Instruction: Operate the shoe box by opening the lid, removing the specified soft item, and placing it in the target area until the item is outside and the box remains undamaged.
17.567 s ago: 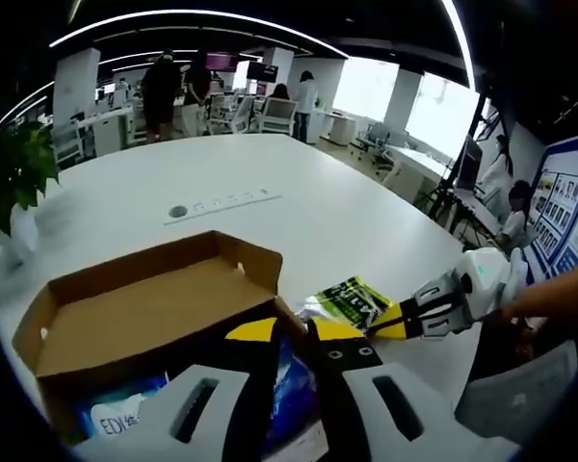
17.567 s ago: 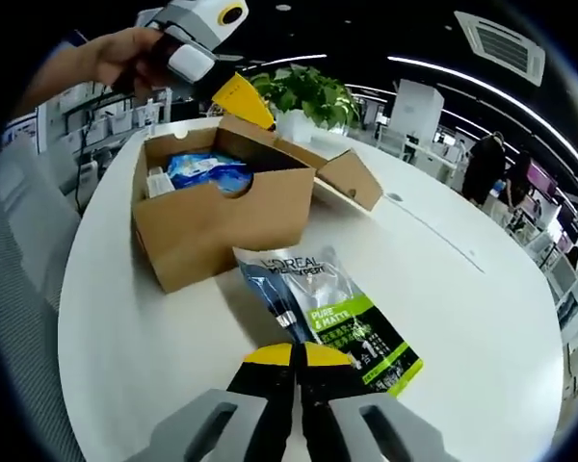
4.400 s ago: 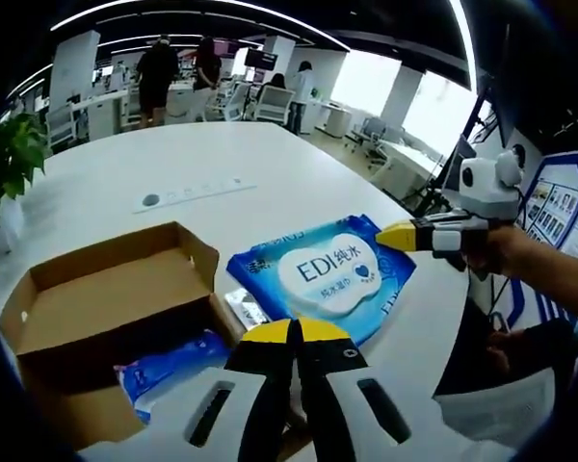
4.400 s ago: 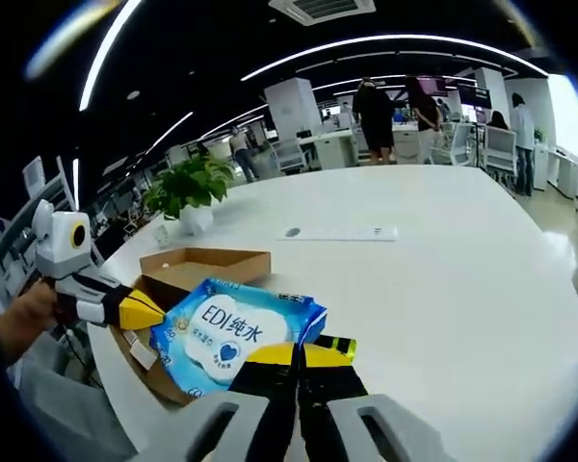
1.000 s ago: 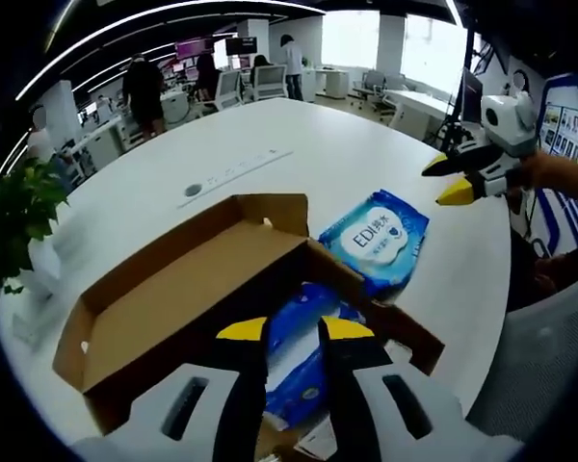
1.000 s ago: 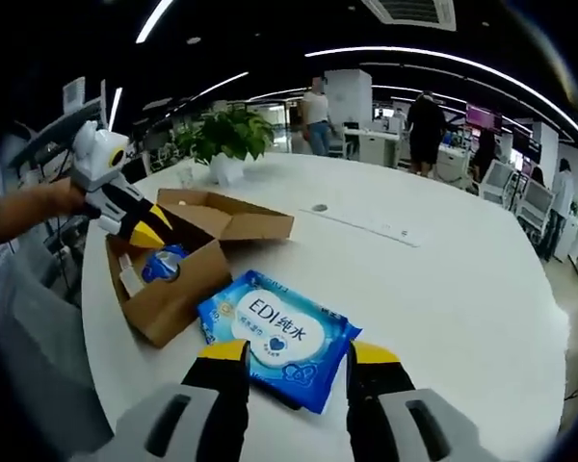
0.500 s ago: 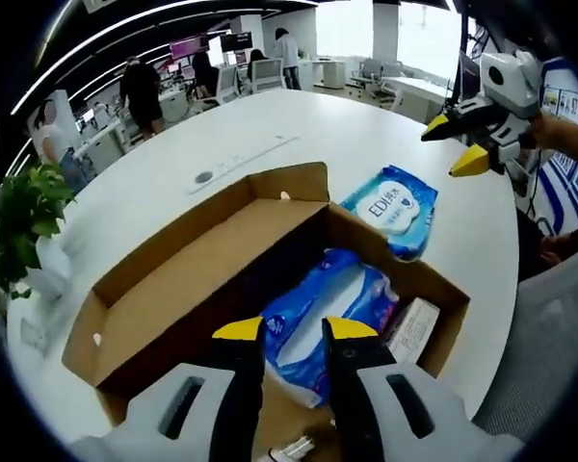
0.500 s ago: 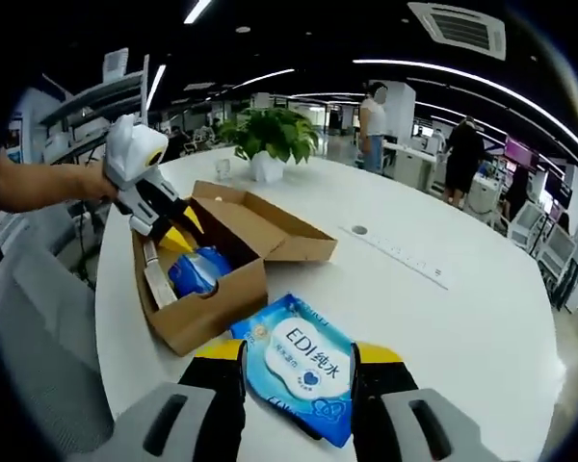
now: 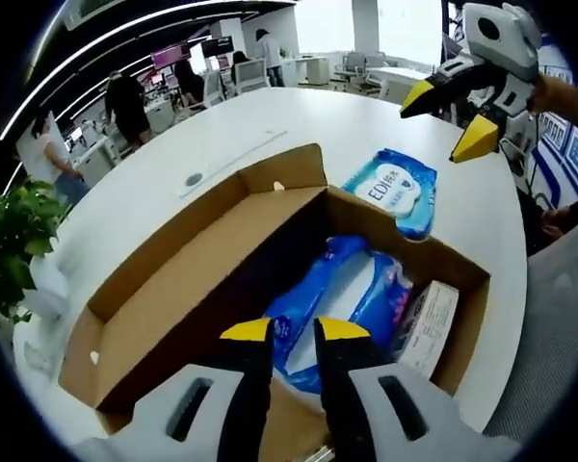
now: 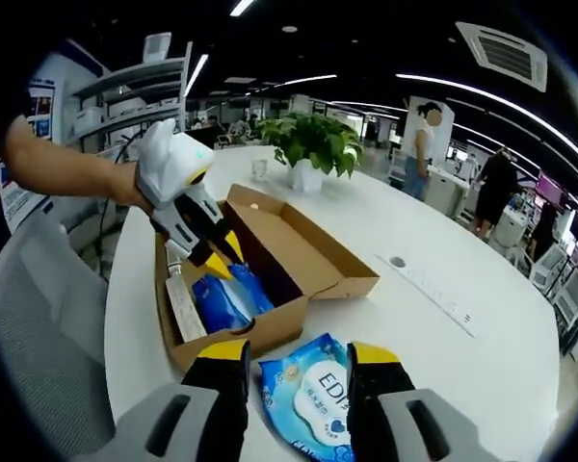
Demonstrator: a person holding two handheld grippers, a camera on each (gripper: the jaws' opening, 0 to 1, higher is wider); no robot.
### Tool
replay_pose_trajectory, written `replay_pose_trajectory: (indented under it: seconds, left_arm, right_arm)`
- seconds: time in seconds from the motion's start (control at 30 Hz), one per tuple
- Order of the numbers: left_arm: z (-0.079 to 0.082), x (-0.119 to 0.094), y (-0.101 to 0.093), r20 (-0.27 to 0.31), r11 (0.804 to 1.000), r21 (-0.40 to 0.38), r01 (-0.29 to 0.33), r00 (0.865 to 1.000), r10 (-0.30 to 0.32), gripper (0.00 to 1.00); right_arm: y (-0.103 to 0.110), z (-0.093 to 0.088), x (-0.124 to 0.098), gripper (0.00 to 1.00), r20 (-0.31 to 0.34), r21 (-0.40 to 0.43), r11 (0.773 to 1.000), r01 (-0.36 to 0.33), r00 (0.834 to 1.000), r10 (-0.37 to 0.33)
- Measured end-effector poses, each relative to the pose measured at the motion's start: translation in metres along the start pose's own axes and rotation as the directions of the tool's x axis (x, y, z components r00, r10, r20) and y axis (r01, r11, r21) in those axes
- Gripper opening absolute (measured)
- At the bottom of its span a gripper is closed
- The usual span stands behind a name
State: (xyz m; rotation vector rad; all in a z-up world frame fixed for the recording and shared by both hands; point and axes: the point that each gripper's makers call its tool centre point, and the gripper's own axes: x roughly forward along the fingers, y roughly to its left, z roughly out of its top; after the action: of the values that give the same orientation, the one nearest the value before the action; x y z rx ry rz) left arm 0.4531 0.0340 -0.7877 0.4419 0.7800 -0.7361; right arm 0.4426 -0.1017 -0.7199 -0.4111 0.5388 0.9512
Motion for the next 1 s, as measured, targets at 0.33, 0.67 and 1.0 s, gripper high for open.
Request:
replay_pose_trajectory:
  seconds: [0.33, 0.67, 1.0]
  left_arm:
    - [-0.012, 0.013, 0.008, -0.013, 1.000, 0.014, 0.002, 1.000, -0.001, 0.09]
    - [-0.012, 0.009, 0.012, 0.014, 1.000, -0.008, -0.003, 1.000, 0.003, 0.00]
    - [-0.010, 0.002, 0.015, 0.035, 1.000, 0.003, -0.007, 0.999, 0.007, 0.00]
  right_arm:
    - [0.020, 0.014, 0.031, 0.34, -0.014, -0.049, 0.997, -0.065, 0.998, 0.065]
    - [0.040, 0.024, 0.069, 0.28, -0.035, -0.082, 0.989, -0.120, 0.992, 0.117]
    - [0.051, 0.022, 0.101, 0.16, -0.082, -0.100, 0.984, -0.148, 0.987, 0.140]
